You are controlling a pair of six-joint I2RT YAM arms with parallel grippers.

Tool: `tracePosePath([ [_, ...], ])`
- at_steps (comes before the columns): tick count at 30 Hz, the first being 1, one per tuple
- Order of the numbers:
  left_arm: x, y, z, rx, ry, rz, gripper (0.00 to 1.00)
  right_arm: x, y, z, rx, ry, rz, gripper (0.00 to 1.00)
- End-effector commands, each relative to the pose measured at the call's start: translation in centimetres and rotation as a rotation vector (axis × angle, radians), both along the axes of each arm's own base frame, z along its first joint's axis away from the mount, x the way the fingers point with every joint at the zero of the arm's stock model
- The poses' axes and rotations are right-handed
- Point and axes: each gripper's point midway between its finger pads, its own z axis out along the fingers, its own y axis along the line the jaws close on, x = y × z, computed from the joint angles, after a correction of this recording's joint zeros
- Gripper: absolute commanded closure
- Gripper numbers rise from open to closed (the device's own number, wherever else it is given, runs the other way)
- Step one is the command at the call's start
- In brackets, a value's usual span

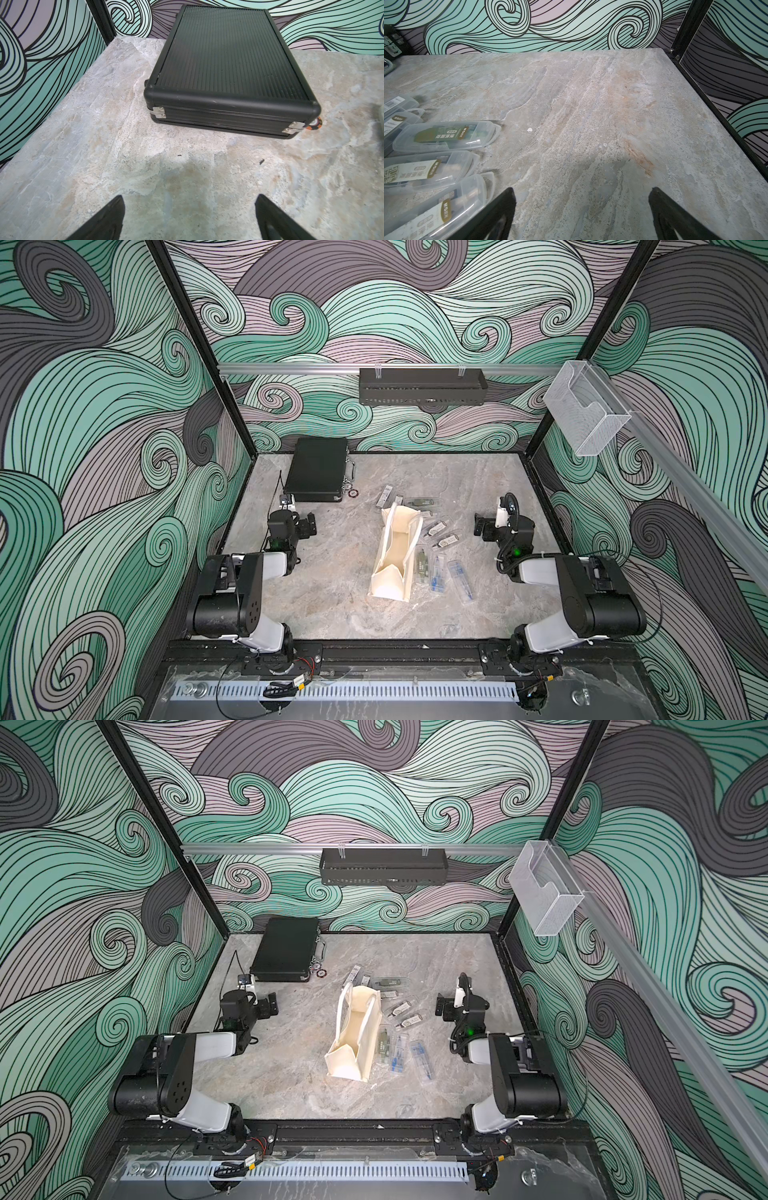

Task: Put the compass set into the canvas bag
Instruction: Move the canvas bag to the center of the board.

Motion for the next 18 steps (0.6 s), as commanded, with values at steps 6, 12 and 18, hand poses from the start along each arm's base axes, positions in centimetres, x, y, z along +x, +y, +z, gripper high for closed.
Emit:
tracePosePath([
  [6,0.7,0.3,0.6,0.007,-0.015,0.006,0.01,0.6,0.0,0.9,-0.006,-0.031,0.011,0.01],
  [12,0.9,1.0,2.9,0.02,0.001,0.045,0.02,-0.3,-2.0,3.4,-0.007,-0.067,-0.115,0.01],
  [18,0.4,-1.1,8.9,-0.037,0.124,-0.063,0.02,-2.2,-2.7,8.2,0.037,-0.05,-0.174,0.01],
])
